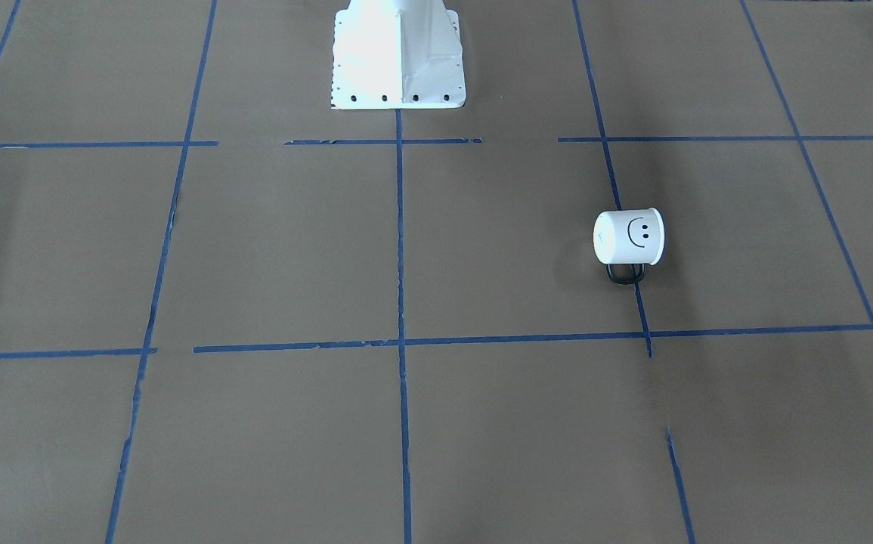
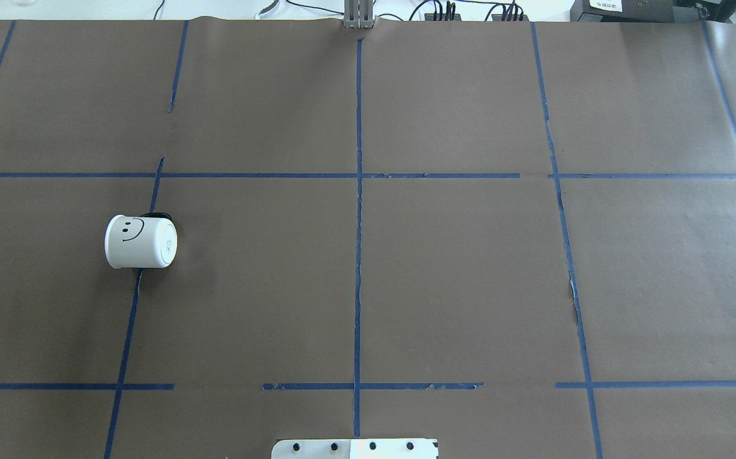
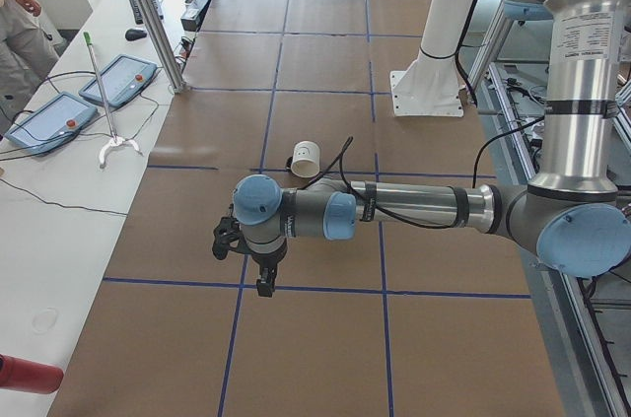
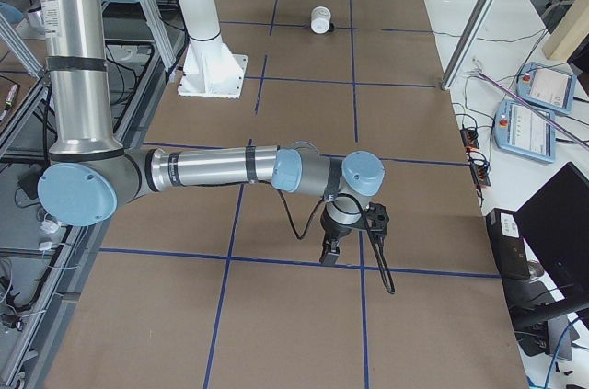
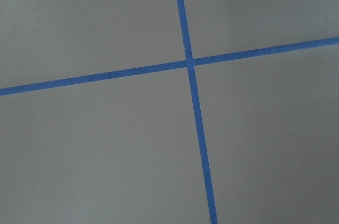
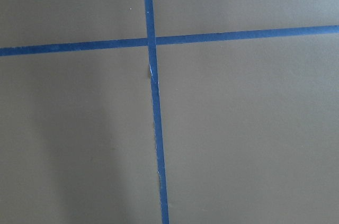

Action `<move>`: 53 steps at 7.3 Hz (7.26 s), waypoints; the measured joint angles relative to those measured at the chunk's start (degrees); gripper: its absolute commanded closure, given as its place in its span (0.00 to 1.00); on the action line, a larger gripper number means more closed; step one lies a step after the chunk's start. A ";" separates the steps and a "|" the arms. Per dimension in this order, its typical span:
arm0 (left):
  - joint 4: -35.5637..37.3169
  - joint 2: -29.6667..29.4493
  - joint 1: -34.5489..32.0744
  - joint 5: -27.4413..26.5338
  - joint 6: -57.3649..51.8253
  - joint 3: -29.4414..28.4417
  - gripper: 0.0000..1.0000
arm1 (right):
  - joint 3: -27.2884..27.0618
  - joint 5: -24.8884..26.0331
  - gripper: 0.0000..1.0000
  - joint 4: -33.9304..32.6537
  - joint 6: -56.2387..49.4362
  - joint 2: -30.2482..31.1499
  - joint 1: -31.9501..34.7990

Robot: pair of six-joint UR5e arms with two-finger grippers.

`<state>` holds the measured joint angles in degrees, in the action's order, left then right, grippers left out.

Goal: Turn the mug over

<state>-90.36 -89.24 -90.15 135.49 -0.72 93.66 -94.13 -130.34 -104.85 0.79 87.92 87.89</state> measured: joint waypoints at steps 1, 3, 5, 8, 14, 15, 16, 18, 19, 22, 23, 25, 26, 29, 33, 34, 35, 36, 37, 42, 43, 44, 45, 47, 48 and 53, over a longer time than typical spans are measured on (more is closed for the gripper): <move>-0.01 -1.15 0.12 -0.08 1.47 0.57 0.00 | 0.00 0.00 0.00 0.00 0.00 -0.01 0.00; -0.47 -3.58 0.90 0.25 2.47 2.63 0.00 | 0.00 0.00 0.00 0.00 0.00 -0.02 0.00; -5.03 -3.96 5.03 0.26 9.95 5.90 0.00 | 0.00 0.00 0.00 0.00 0.00 -0.03 0.00; -33.55 -0.88 20.77 -3.19 45.26 6.46 0.00 | 0.00 0.00 0.00 0.00 0.00 0.00 0.00; -94.75 0.18 46.99 -28.94 87.06 -8.59 0.00 | 0.00 0.00 0.00 0.00 0.00 -0.03 0.00; -101.86 -1.66 48.30 -31.29 88.02 -13.60 0.00 | 0.00 0.00 0.00 0.00 0.00 -0.03 0.00; -108.60 -3.41 49.60 -32.27 89.17 -17.88 0.00 | 0.00 0.00 0.00 0.00 0.00 -0.03 0.00; -117.25 -6.38 51.84 -33.50 91.26 -23.20 0.64 | 0.00 0.00 0.00 0.00 0.00 -0.03 0.00; -119.21 -7.36 52.36 -33.66 92.84 -24.04 1.00 | 0.00 0.00 0.00 0.00 0.00 -0.01 0.00; -121.66 -9.95 52.67 -31.87 100.91 -24.86 1.00 | 0.00 0.00 0.00 0.00 0.00 -0.01 0.00; -121.91 -11.38 52.49 -31.70 104.19 -24.78 1.00 | 0.00 0.00 0.00 0.00 0.00 -0.01 0.00; -122.01 -13.90 51.27 -32.67 108.07 -24.58 1.00 | 0.00 0.00 0.00 0.00 0.00 0.00 0.00; -121.71 -15.26 50.32 -32.91 109.43 -24.44 1.00 | 0.00 0.00 0.00 0.00 0.00 -0.02 0.00; -104.68 -18.54 48.68 -26.95 110.01 -17.44 1.00 | 0.00 0.00 0.00 0.00 0.00 -0.01 0.00; -58.99 -28.04 48.79 -20.85 102.16 -6.61 1.00 | 0.00 0.00 0.00 0.00 0.00 -0.03 0.00; -44.94 -32.35 49.16 -20.80 98.41 -5.75 1.00 | 0.00 0.00 0.00 0.00 0.00 -0.03 0.00; -32.63 -36.64 50.23 -20.93 95.63 -5.53 1.00 | 0.00 0.00 0.00 0.00 0.00 -0.03 0.00; -21.51 -40.78 52.12 -21.77 93.16 -5.69 1.00 | 0.00 0.00 0.00 0.00 0.00 -0.03 0.00; -12.41 -44.57 54.03 -23.11 90.34 -6.29 1.00 | 0.00 0.00 0.00 0.00 0.00 -0.03 0.00; -1.19 -58.33 60.54 -24.42 85.72 -18.64 0.01 | 0.00 0.00 0.00 0.00 0.00 -0.03 0.00; -1.17 -58.41 60.83 -24.54 85.77 -18.81 0.00 | 0.00 0.00 0.00 0.00 0.00 -0.03 0.00; -1.21 -58.24 60.89 -24.80 85.80 -18.22 0.00 | 0.00 0.00 0.00 0.00 0.00 -0.03 0.00; -1.16 -57.63 60.77 -24.93 85.71 -15.86 0.00 | 0.00 0.00 0.00 0.00 0.00 -0.03 0.00; 0.20 -52.45 58.38 -24.87 84.73 -3.82 0.00 | 0.00 0.00 0.00 0.00 0.00 -0.03 0.00; 1.79 -48.08 55.97 -24.77 81.80 3.14 0.00 | 0.00 0.00 0.00 0.00 0.00 -0.03 0.00; 2.96 -19.45 34.58 -17.12 42.04 19.24 0.00 | 0.00 0.00 0.00 0.00 0.00 -0.03 0.00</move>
<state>-87.41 -108.69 -55.58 118.37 41.32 112.91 -94.13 -130.34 -104.85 0.79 87.89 87.89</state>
